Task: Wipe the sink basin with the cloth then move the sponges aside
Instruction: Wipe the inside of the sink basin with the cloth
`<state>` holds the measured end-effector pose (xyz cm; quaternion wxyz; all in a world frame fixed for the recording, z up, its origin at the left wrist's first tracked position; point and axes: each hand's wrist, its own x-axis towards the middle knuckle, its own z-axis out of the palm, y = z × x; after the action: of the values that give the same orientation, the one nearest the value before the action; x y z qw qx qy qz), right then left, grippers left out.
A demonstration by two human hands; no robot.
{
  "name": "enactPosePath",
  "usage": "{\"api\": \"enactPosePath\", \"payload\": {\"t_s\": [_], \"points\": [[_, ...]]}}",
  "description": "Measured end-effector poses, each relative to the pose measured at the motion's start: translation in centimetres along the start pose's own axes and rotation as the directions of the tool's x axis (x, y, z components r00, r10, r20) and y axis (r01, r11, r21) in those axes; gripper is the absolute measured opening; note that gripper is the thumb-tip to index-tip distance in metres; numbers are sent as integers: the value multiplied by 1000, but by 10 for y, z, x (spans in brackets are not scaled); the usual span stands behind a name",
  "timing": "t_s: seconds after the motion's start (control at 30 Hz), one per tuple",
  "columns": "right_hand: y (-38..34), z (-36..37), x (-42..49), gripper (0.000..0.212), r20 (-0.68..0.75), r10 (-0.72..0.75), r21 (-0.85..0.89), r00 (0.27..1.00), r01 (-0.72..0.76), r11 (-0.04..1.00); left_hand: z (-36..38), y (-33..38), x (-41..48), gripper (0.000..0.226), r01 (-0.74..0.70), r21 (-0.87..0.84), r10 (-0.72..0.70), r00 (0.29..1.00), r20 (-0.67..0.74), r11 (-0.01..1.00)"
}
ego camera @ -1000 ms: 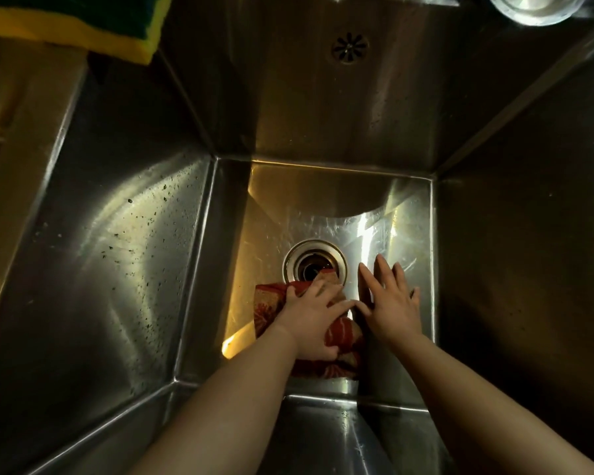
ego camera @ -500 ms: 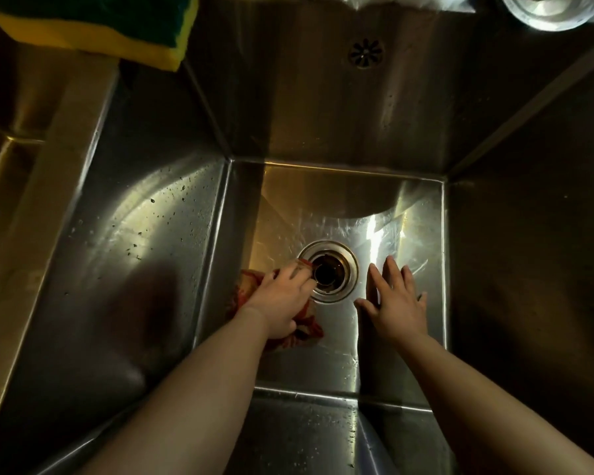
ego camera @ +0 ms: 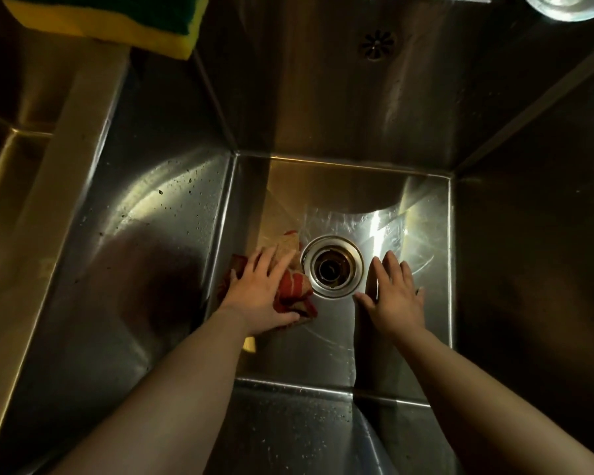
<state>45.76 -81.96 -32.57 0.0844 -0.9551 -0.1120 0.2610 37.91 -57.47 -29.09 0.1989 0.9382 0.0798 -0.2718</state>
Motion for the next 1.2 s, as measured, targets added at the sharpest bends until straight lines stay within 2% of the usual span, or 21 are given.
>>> {"api": "enactPosePath", "payload": {"t_s": [0.1,0.3,0.43,0.67,0.83,1.07,1.2], "points": [[-2,0,0,72,-5,-5,14,1000,6,1000,-1,-1,4,96,-36,70,32,998,56,997],[-15,0,4,70,-19,46,19,999,-45,999,5,3,9,84,3,138,-1,1000,-14,990],[-16,-2,9,71,3,74,12,997,-74,997,-8,1,28,80,32,127,-22,997,-78,991],[-14,-2,8,74,46,63,1,997,-63,998,-22,2,39,69,81,105,-74,994,-74,991],[-14,0,3,74,45,49,-4,998,-48,999,-30,7,27,62,47,96,-49,999,20,994],[-11,-1,2,73,50,29,11,998,-30,1000,-27,13,1,62,-64,185,13,965,260,981],[-12,-1,-1,73,57,26,10,998,-27,1000,-21,13,-9,57,-123,199,61,954,294,972]]}}
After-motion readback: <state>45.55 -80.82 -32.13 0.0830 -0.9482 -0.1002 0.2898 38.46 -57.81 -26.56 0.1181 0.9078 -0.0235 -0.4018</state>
